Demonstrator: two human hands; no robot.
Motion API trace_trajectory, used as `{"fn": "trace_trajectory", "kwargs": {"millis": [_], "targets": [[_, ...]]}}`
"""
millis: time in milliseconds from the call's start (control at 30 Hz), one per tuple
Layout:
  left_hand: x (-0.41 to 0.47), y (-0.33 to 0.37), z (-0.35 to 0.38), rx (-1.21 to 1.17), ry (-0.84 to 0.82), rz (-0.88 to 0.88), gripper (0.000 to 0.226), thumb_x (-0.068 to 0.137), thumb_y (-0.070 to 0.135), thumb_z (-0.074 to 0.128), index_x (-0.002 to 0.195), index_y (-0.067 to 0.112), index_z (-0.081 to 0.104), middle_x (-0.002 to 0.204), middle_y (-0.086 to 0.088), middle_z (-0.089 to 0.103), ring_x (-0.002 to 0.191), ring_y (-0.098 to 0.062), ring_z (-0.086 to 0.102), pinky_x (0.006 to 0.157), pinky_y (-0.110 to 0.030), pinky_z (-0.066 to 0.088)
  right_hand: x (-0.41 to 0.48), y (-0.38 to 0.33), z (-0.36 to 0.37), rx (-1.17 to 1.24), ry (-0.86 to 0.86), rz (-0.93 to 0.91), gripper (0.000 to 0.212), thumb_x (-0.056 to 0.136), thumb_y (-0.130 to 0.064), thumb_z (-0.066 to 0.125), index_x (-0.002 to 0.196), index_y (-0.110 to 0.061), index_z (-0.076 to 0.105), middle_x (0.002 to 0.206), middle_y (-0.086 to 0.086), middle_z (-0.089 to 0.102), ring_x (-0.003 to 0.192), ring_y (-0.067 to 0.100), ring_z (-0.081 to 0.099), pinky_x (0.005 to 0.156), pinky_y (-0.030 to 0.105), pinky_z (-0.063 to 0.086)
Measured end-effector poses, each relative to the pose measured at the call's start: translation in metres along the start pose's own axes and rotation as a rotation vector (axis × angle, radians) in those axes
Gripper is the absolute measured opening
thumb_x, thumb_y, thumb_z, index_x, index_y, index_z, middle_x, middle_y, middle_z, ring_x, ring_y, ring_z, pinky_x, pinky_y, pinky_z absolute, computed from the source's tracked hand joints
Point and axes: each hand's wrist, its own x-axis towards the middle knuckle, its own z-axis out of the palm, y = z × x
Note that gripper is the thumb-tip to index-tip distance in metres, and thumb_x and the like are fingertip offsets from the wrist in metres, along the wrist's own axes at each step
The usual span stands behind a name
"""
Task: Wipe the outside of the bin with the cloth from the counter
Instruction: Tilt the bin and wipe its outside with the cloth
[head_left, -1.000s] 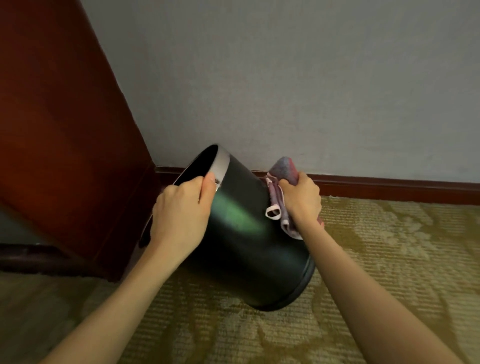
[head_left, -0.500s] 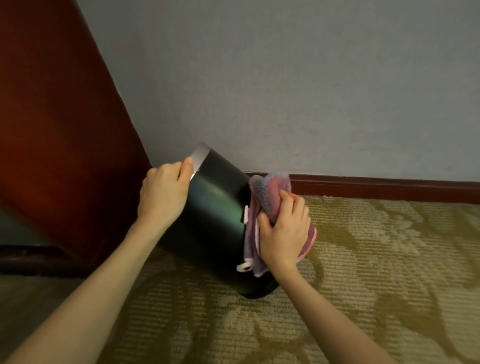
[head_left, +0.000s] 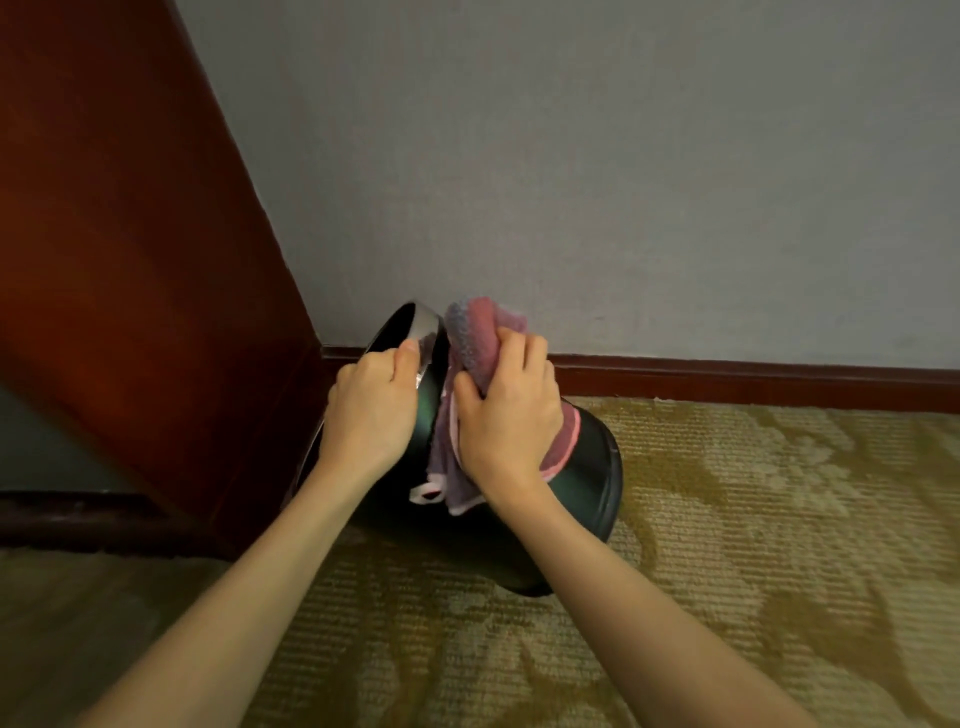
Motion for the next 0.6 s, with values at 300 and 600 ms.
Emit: {"fn": "trace_trajectory", "kwargs": {"millis": [300,600], "targets": [[-0.001,0.014,0.010,0.023,-0.049,0.047,0.046,0.098,0.040,0.026,0.060,0.022,0.043,0.078,-0.013,0.057,0.083,-0.033,0.050,0.069,-0.039,0.033,-0.003,0.046,-0.016,0.067,-0.006,-0.092,0.043,0.076,-0.030,0.053,0.109,-0.002,0.057,0.099,0.016,0.057,0.080,0.031,0.057,0.060,0.035,0.043],[-0.016,0.044,0.027,0.050,-0.107,0.102,0.048,0.096,0.044,0.027,0.055,0.022,0.040,0.066,-0.005,0.050,0.067,-0.027,0.049,0.059,-0.036,0.030,-0.042,0.162,-0.048,-0.140,-0.123,0.383,0.031,0.088,-0.026,0.058,0.110,-0.007,0.047,0.113,0.012,0.051,0.089,0.033,0.059,0.066,0.032,0.034]]}}
